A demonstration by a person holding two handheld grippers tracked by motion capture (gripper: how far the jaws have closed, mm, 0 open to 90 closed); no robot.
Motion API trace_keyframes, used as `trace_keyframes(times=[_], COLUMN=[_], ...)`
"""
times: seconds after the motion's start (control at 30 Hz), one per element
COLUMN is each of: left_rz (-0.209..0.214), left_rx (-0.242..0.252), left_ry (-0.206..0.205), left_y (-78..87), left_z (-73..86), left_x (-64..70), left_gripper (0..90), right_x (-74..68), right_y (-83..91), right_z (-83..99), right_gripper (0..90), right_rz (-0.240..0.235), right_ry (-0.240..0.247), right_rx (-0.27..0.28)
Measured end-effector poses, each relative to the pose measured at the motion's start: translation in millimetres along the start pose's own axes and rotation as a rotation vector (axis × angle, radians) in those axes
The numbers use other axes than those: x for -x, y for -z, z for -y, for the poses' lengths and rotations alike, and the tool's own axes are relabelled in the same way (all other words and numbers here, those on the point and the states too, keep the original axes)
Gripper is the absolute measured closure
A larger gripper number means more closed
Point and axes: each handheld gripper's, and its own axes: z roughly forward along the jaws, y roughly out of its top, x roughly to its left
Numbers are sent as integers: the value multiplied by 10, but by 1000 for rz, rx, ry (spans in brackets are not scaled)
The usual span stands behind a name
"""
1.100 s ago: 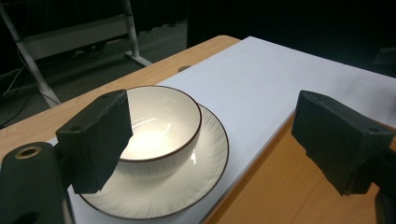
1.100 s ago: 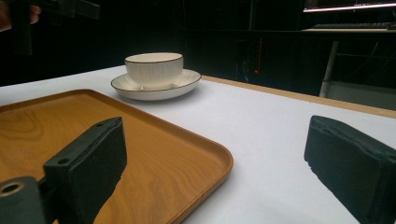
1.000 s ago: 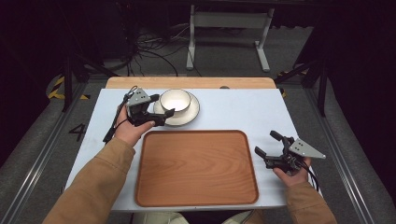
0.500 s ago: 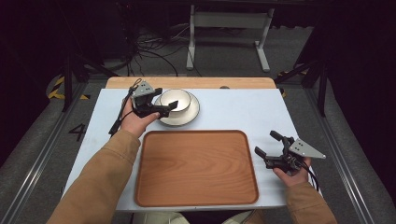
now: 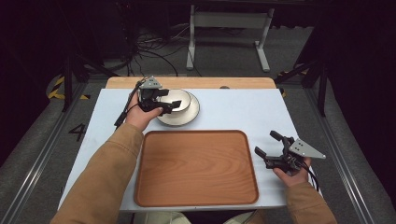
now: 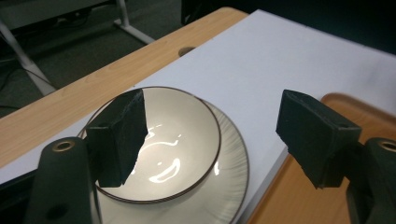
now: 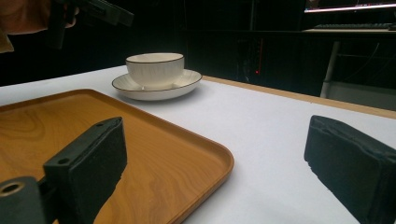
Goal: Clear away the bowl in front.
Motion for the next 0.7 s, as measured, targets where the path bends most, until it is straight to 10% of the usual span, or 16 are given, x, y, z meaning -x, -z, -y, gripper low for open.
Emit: trace_keyframes(times=[0.7], left_rz=[91], left_rx=[-124], left_ry=[-160], left_y=[-241], left_z=[-17], left_x=[-180], left_gripper=[282], right_x=[6], right_y=[-5], right_z=[-1], right_gripper=[73], right_rz=[4], right_ry=[-8], right_rx=[-1])
